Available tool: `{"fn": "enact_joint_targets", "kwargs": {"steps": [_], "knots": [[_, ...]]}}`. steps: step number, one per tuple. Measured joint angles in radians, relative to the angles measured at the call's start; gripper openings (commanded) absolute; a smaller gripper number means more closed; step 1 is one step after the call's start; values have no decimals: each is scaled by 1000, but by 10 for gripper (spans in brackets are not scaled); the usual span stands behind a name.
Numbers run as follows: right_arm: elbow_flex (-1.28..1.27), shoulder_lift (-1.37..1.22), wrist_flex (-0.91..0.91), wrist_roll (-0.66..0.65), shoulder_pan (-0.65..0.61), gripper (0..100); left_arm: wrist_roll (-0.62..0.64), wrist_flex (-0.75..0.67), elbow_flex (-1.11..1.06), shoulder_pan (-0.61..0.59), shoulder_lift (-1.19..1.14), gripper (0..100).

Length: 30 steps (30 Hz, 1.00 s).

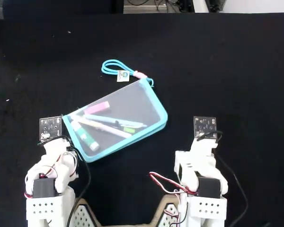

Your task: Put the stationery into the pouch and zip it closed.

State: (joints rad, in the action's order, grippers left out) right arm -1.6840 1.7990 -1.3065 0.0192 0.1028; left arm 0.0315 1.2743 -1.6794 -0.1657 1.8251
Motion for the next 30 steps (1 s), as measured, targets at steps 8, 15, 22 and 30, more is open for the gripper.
{"fn": "enact_joint_targets", "kwargs": {"steps": [8,15,22,30], "knots": [[0,0,0,0,0,11,-37,0,0,0,0,37],[0,0,0,0,0,11,-37,0,0,0,0,36],[0,0,0,0,0,11,-37,0,0,0,0,36],[0,0,0,0,0,11,-38,0,0,0,0,36]]}}
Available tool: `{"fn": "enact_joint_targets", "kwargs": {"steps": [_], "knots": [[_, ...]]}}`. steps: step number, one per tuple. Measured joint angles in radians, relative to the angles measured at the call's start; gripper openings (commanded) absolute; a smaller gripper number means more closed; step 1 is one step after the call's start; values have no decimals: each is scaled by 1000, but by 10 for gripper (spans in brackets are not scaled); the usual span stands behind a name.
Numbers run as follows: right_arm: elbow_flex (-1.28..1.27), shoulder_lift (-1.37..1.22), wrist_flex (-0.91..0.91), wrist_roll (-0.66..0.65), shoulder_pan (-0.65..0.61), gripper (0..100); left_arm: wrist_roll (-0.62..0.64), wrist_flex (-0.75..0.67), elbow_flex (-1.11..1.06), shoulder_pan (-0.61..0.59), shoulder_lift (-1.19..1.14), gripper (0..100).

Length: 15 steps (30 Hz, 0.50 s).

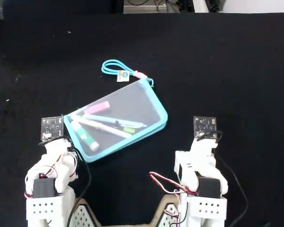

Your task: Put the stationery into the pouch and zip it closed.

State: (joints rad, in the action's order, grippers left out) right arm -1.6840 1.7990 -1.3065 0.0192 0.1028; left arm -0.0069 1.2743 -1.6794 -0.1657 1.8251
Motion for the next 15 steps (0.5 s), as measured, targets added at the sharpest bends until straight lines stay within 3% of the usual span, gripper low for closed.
{"fn": "enact_joint_targets", "kwargs": {"steps": [15], "knots": [[0,0,0,0,0,11,18,0,0,0,0,36]]}}
